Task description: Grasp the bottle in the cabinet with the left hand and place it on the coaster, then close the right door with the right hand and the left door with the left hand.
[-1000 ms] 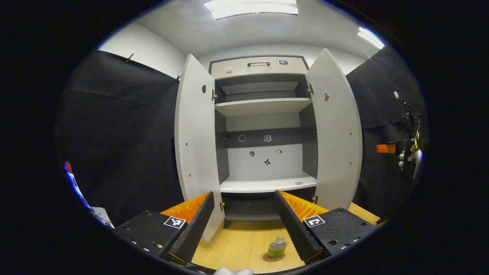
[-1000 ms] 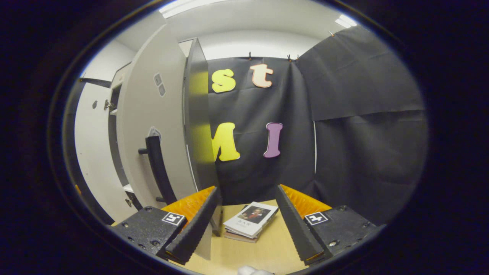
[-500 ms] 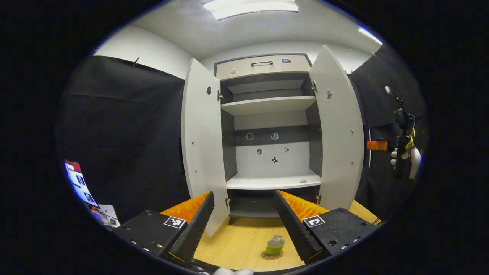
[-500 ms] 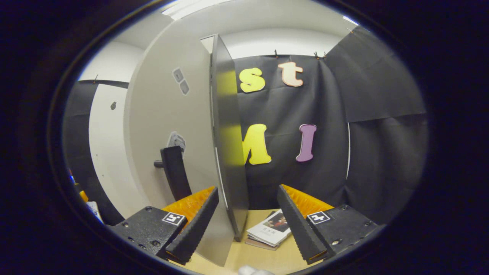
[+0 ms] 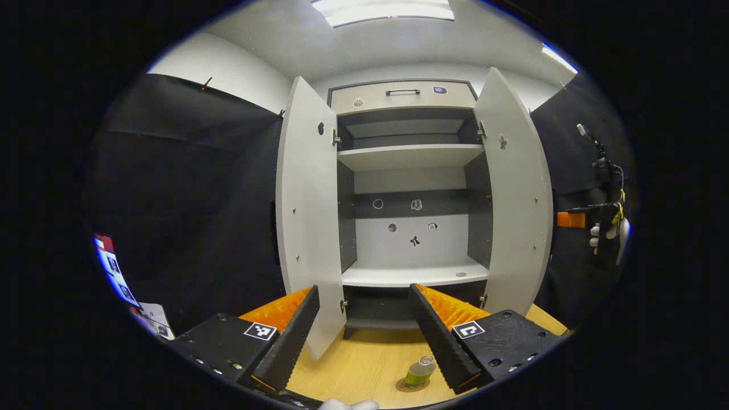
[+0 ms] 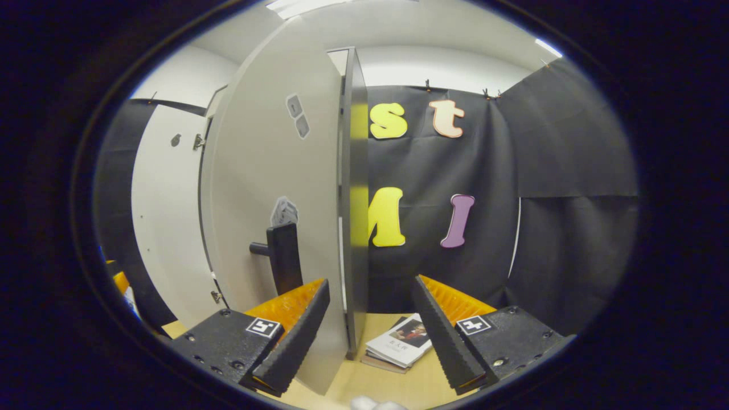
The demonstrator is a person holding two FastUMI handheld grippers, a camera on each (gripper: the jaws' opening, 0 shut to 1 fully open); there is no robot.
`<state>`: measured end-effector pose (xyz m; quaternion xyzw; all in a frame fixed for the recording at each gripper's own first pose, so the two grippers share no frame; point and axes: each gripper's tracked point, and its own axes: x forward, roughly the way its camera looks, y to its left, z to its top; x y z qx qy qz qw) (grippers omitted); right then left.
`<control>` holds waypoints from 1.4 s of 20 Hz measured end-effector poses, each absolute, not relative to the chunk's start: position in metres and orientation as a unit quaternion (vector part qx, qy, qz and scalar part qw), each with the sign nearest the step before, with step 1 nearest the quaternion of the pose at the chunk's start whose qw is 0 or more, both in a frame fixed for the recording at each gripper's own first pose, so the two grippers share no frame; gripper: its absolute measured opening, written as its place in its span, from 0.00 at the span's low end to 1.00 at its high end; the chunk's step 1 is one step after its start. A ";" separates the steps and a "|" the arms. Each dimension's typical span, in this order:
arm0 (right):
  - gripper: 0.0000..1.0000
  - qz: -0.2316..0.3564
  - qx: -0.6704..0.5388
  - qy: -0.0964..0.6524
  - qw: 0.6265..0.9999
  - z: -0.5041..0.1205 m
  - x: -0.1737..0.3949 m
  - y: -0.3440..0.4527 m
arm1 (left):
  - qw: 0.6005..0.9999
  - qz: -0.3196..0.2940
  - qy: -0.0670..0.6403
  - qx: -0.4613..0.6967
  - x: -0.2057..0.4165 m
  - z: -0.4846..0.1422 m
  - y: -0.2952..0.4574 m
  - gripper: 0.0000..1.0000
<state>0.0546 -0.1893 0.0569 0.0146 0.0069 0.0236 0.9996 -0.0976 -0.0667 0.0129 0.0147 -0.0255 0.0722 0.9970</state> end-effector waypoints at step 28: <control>0.94 0.107 -0.031 0.040 0.993 0.025 0.036 -0.039 | 0.999 0.045 -0.020 0.000 -0.072 0.003 0.003 0.96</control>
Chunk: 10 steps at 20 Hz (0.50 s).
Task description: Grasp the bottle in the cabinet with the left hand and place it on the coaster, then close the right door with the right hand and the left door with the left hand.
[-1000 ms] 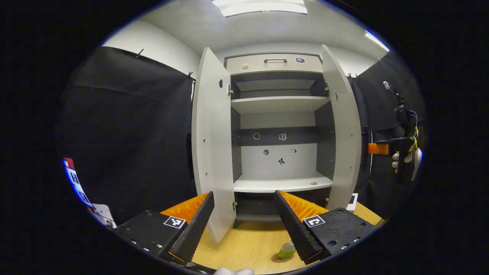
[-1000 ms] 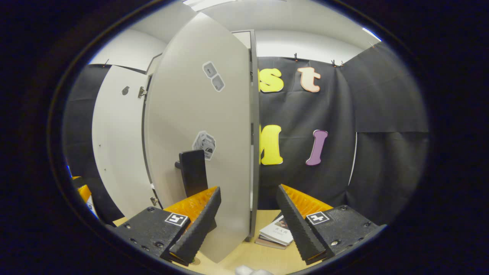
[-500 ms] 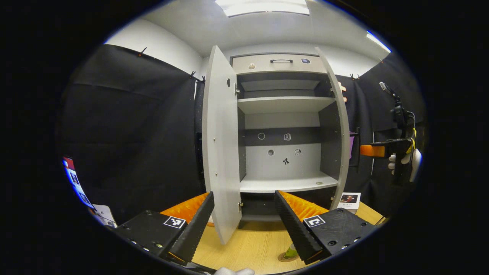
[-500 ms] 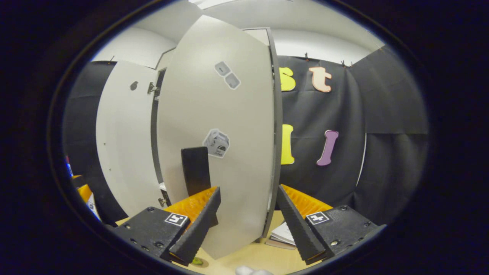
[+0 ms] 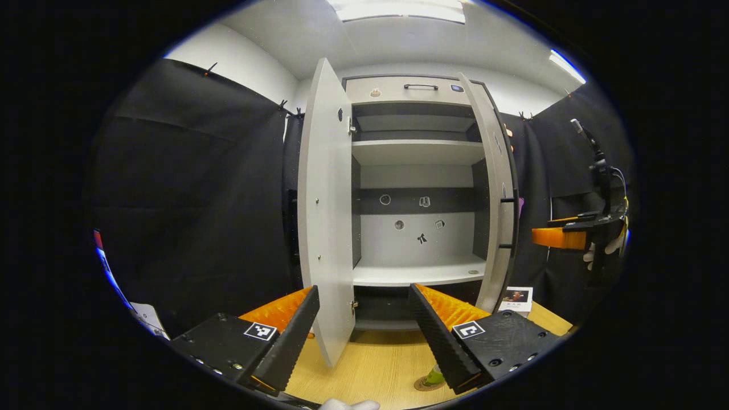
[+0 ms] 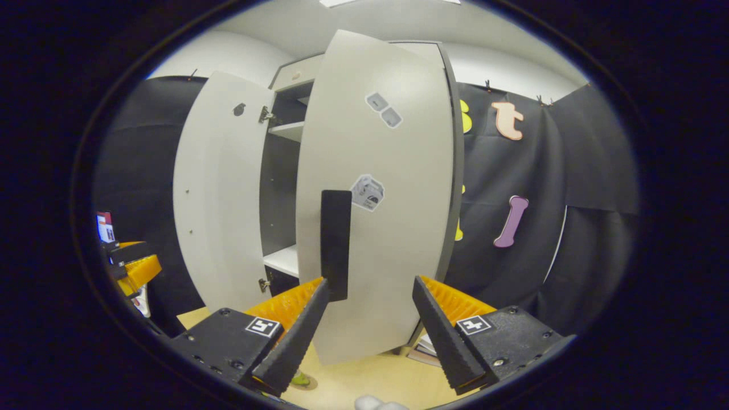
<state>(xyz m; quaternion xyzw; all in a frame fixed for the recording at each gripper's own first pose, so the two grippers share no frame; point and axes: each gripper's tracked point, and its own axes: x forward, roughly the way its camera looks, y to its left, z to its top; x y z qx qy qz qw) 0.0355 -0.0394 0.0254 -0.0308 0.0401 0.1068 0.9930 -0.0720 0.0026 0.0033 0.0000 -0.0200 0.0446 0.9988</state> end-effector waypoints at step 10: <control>0.98 0.081 -0.014 0.096 0.992 -0.028 -0.001 -0.012 | 0.995 0.095 -0.016 -0.009 -0.033 0.005 0.125 0.96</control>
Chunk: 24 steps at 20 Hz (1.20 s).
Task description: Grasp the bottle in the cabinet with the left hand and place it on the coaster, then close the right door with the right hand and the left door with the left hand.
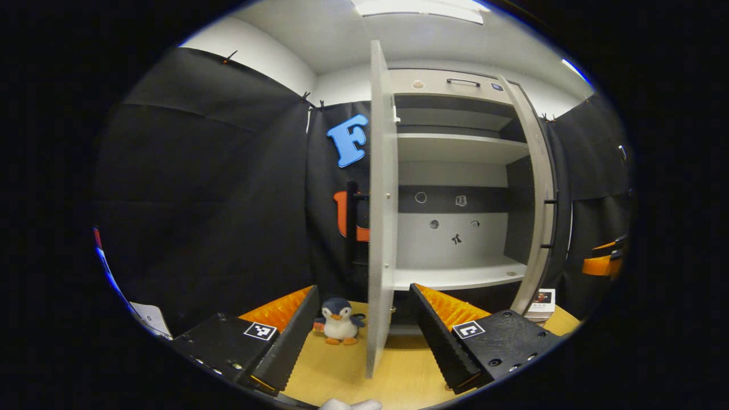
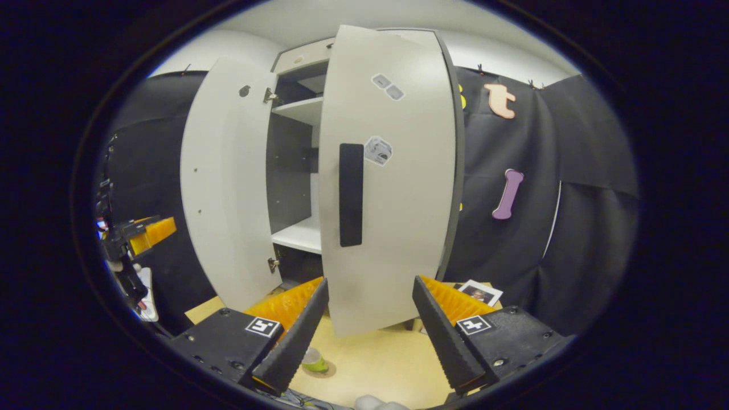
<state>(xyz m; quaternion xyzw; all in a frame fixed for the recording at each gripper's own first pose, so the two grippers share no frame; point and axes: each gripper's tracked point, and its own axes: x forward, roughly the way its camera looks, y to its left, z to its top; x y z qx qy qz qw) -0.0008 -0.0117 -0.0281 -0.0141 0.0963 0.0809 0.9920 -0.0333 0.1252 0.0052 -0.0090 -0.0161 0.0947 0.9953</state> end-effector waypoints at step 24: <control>0.98 0.024 0.001 0.122 0.992 -0.045 -0.048 -0.009 | 0.991 0.128 -0.044 0.009 0.057 0.045 0.214 0.93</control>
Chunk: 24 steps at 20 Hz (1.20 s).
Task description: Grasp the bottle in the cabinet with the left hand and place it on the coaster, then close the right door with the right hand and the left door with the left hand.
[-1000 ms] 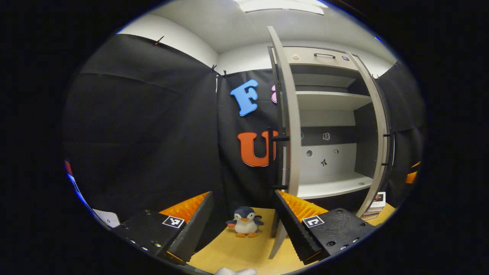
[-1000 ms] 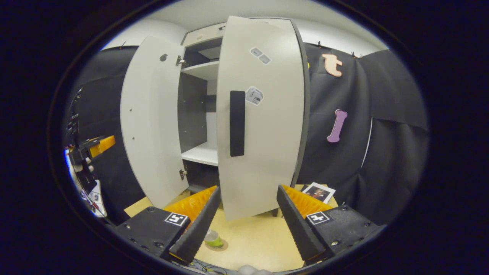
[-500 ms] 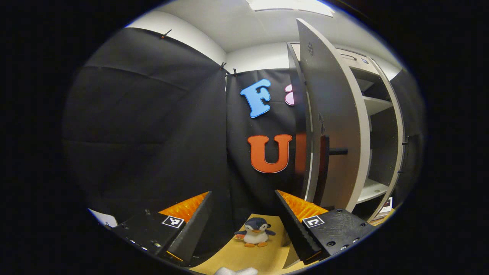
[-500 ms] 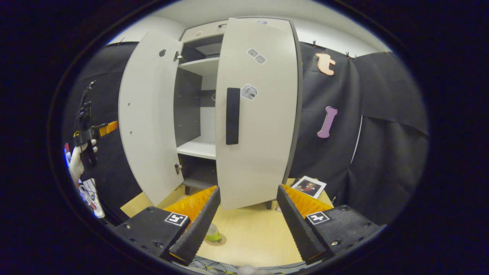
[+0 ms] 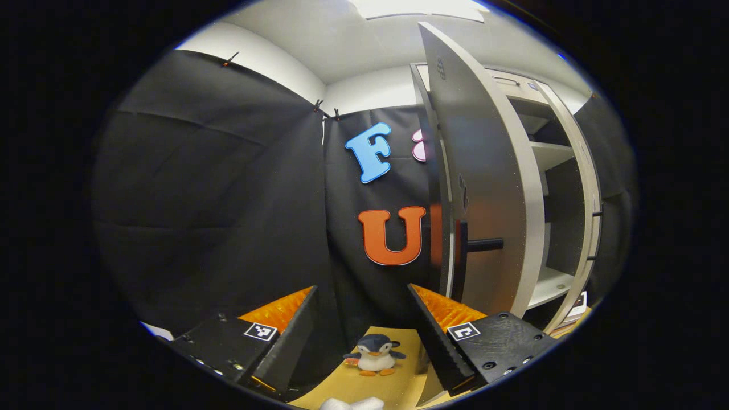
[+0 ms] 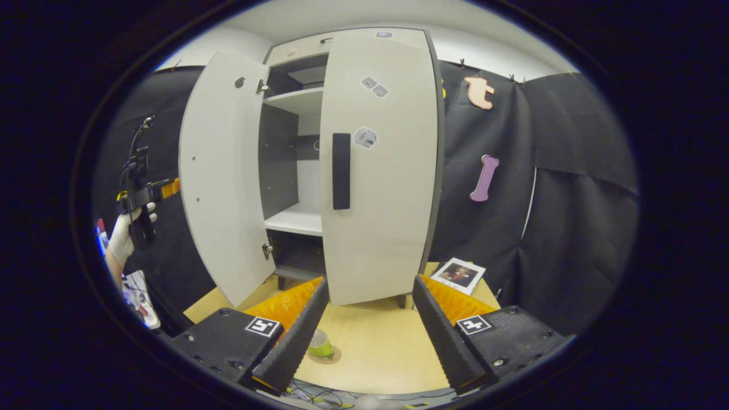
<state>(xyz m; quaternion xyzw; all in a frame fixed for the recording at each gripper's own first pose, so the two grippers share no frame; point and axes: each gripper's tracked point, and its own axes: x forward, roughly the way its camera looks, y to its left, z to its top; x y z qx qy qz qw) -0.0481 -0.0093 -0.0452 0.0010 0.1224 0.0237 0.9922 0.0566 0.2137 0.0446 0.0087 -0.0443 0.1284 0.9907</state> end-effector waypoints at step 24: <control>0.98 0.021 0.013 0.098 0.995 -0.026 -0.052 -0.057 | 0.999 0.025 -0.035 -0.011 0.075 0.041 0.060 0.94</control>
